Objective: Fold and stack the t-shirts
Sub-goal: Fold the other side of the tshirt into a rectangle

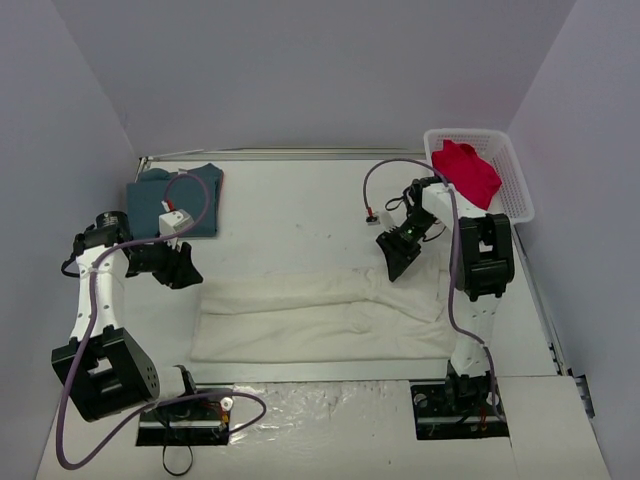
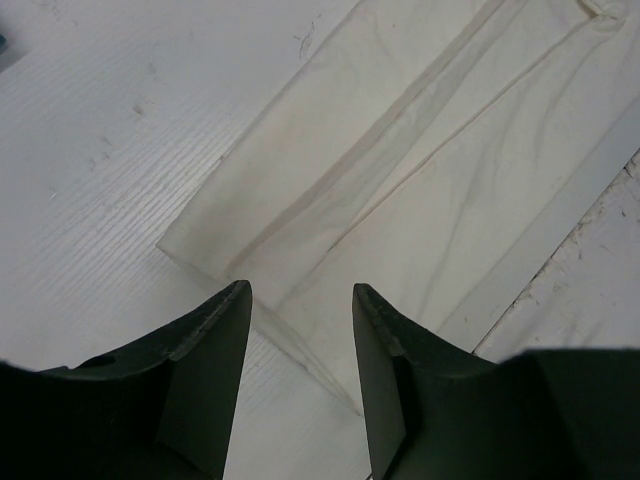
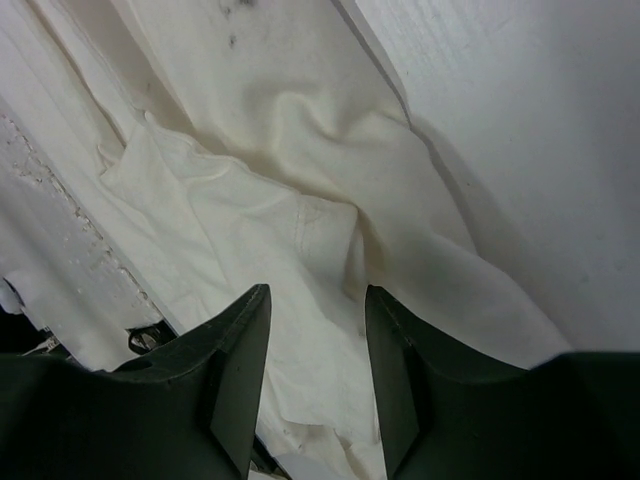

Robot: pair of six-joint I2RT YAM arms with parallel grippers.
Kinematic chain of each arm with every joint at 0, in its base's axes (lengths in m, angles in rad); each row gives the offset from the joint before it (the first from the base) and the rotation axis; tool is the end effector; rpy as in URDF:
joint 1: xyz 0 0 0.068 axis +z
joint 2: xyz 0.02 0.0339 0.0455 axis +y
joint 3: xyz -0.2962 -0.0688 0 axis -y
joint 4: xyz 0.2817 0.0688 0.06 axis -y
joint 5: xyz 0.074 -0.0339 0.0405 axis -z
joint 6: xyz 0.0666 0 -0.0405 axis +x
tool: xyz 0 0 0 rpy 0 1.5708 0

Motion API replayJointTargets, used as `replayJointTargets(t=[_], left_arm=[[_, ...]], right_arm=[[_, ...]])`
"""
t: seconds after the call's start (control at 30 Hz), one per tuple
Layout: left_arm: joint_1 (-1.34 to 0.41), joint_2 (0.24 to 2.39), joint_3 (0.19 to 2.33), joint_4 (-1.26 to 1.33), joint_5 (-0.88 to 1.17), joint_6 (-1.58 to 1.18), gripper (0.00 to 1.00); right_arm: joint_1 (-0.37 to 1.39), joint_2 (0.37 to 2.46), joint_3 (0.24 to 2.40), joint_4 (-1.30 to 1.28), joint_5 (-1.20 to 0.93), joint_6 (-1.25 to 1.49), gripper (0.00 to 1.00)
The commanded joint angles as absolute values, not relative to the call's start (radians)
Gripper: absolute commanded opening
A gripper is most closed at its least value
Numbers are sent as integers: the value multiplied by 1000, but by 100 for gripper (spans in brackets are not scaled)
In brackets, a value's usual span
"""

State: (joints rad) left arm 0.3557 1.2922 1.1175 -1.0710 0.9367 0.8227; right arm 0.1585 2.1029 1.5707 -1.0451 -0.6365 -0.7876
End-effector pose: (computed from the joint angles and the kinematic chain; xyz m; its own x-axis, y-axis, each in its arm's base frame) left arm 0.2649 0.0412 0.3009 -0.5787 0.2483 -0.7768 0.6748 0.6806 -0.2852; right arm 0.4308 0.1090 0.1500 -0.6094 -0.6745 -0.4166 -0.7866 0.4489 0.4240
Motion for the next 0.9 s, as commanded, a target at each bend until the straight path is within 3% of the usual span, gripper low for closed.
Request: replayJointTargets(t=[0.0,0.2,0.27,0.3,0.33,0.87], left_arm=[[362,1264,1117,-1066,953,808,44],[362,1256,1112,-1069,956,811,44],[364,1253,1108,-1069,960,815,44],[362,1253,1106,-1068,960,815,44],[362,1253,1103,-1068,962,815,44],[362,1213,1098,-1071,988,822,44]], right_arm=[[167,2131,1569,-1075,-657,-813,39],[170,2134,1552,-1058,-655,-805,36],[170,2135,1548,-1052,-653,-802,26],[172,2137,1549,-1052,-653,-801,9],[172,2135,1549,-1051,-653,-799,0],[305,1864,1496,-1121,-608,-718,0]])
